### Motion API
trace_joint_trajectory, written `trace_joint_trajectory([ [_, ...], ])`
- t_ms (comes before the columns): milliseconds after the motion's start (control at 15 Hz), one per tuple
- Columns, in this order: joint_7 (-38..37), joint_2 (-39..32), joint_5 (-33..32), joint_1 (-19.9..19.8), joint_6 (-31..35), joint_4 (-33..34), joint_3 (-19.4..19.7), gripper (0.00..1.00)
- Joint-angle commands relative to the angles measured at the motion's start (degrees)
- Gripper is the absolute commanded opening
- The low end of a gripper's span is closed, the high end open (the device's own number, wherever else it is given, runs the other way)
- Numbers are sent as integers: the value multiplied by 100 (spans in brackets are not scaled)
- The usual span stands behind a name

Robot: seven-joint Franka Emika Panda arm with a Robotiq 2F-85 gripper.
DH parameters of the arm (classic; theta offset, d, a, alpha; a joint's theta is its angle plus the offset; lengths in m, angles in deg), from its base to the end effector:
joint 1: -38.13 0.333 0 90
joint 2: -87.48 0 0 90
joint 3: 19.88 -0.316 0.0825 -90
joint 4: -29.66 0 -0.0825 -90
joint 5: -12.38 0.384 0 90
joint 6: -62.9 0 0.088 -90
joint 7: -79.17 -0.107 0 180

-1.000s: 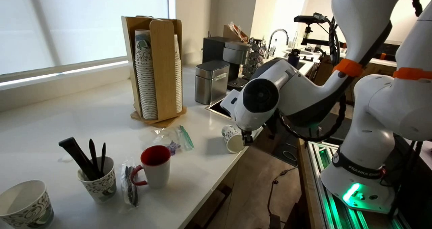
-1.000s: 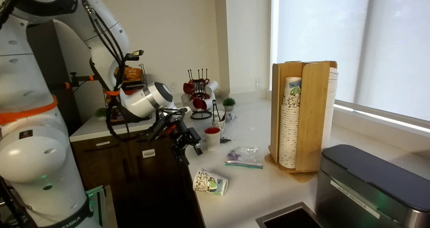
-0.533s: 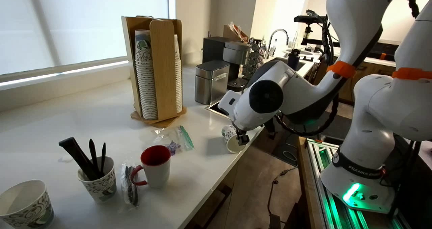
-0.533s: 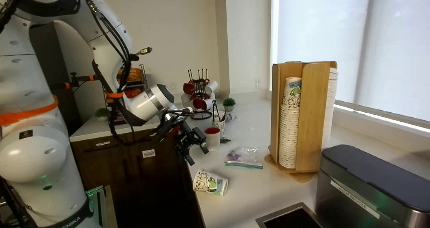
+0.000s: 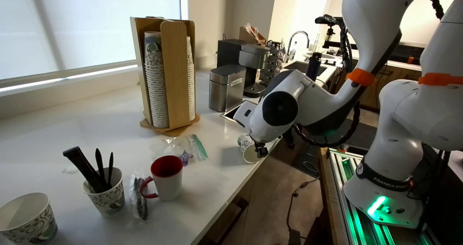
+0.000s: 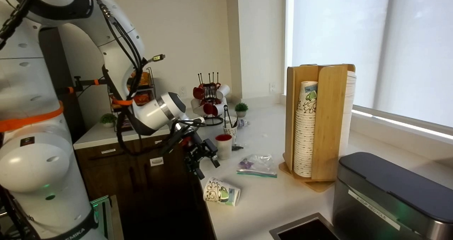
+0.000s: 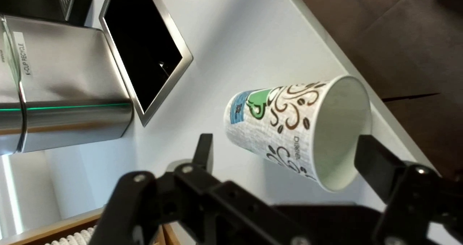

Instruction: Place the coffee cup on the right upright.

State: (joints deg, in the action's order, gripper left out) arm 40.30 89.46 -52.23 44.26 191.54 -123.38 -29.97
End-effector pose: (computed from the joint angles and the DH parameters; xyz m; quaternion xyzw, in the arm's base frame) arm 0.3764 0.0819 0.2309 0.8920 0.2375 0.0135 0.3843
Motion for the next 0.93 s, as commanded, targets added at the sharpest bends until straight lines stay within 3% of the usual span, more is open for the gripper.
trace_joint_trajectory([
  [0,-195,-252,84,69,-199,120,76,100],
  [200,-295,-363,135,54,-271,172,141,95],
  [267,-313,-399,134,51,-270,196,164,87],
  [333,-321,-437,141,55,-275,220,178,71],
  [467,-350,-518,148,61,-291,276,201,53],
  [867,-438,-571,206,75,-369,333,217,8],
])
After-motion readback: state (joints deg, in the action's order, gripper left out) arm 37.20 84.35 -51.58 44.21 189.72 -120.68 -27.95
